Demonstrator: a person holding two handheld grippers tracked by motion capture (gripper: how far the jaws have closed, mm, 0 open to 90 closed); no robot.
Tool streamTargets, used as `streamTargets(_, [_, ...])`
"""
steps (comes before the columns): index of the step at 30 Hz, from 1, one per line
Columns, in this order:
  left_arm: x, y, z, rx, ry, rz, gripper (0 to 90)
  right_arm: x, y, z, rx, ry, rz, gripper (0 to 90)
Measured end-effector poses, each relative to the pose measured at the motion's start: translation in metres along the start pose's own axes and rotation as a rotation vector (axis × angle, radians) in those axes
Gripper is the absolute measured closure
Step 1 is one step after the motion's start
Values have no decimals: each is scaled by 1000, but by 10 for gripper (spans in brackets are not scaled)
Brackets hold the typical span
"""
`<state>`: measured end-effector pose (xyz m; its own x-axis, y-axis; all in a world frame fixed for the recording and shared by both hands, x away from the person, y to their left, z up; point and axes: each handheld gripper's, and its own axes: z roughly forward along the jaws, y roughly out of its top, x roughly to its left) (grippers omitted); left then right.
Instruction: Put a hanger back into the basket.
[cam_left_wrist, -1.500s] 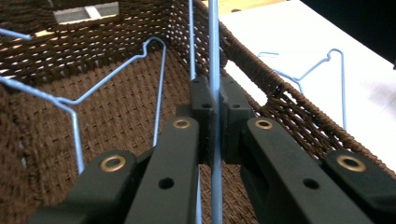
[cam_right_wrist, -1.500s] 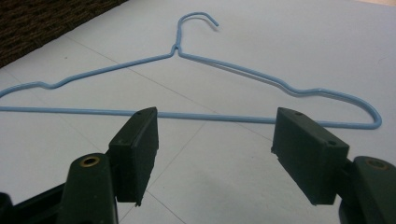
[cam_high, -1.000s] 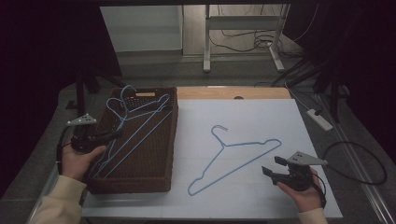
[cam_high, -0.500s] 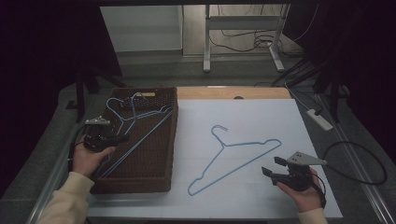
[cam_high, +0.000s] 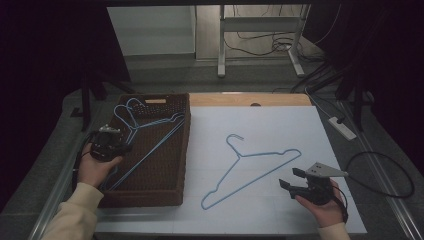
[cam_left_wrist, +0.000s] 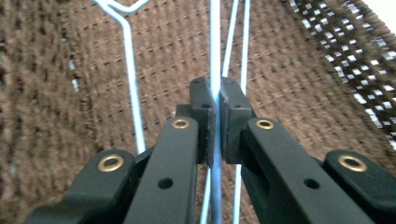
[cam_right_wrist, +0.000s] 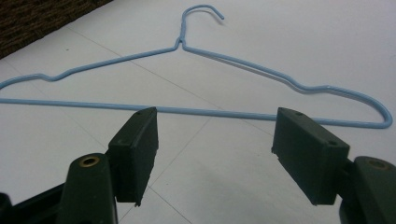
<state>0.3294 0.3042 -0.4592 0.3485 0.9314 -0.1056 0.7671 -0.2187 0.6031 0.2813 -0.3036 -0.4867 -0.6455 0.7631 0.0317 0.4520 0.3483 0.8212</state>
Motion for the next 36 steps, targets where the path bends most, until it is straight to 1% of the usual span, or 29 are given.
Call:
streamTargets(2, [0,0,1,13,4,4,853,0,0,0,1,0,0,320])
streamTargets(5, [0,1,3,24,32,14,851,0,0,0,2,1,2,319])
streamTargets(7, [1,1,3,28,33,8,848,-1,-1,0,5,3,5,317])
streamTargets(8, [1,1,3,26,40,4,848,-1,-1,0,5,3,5,316])
streamTargets(10, [1,2,2,29,66,0,819,-1,-1,-1,5,1,6,314])
streamTargets(11, [1,3,0,21,106,-4,693,-1,0,-1,3,2,6,313])
streamTargets(12, [1,3,0,21,106,-4,618,-1,0,-1,3,2,6,313])
streamTargets(13, [1,3,-2,4,116,-7,618,-1,0,-1,4,2,5,313])
streamTargets(15, [-1,3,-10,-47,93,-8,441,-1,-1,-1,7,2,5,313])
streamTargets(16, [-2,3,-14,-79,74,-7,441,-1,-1,-1,7,2,5,313])
streamTargets(17, [-8,3,-24,-130,30,11,396,-1,-1,0,7,2,5,312])
streamTargets(18, [-8,3,-24,-130,30,11,381,-1,-1,0,7,2,5,312])
streamTargets(19, [-15,2,-33,-180,0,35,370,-1,-1,0,7,2,6,312])
streamTargets(20, [-15,2,-33,-180,0,35,361,-1,-1,0,7,2,6,312])
streamTargets(21, [-19,2,-38,-204,-13,48,361,-1,-1,0,7,2,5,312])
streamTargets(23, [-28,0,-46,-247,-50,68,360,-1,-1,0,7,2,5,312])
streamTargets(25, [-36,-1,-51,-276,-83,89,353,-1,-1,0,8,1,3,312])
streamTargets(26, [-44,-2,-54,-294,-108,112,348,-1,0,0,7,2,3,312])
streamTargets(30, [-62,-6,-60,-331,-165,153,338,-1,0,-1,6,1,2,312])
streamTargets(34, [-75,-11,-61,-357,-215,180,335,-1,0,-1,5,3,3,312])
streamTargets(36, [-79,-12,-60,-366,-231,190,333,-1,0,-1,5,5,2,311])
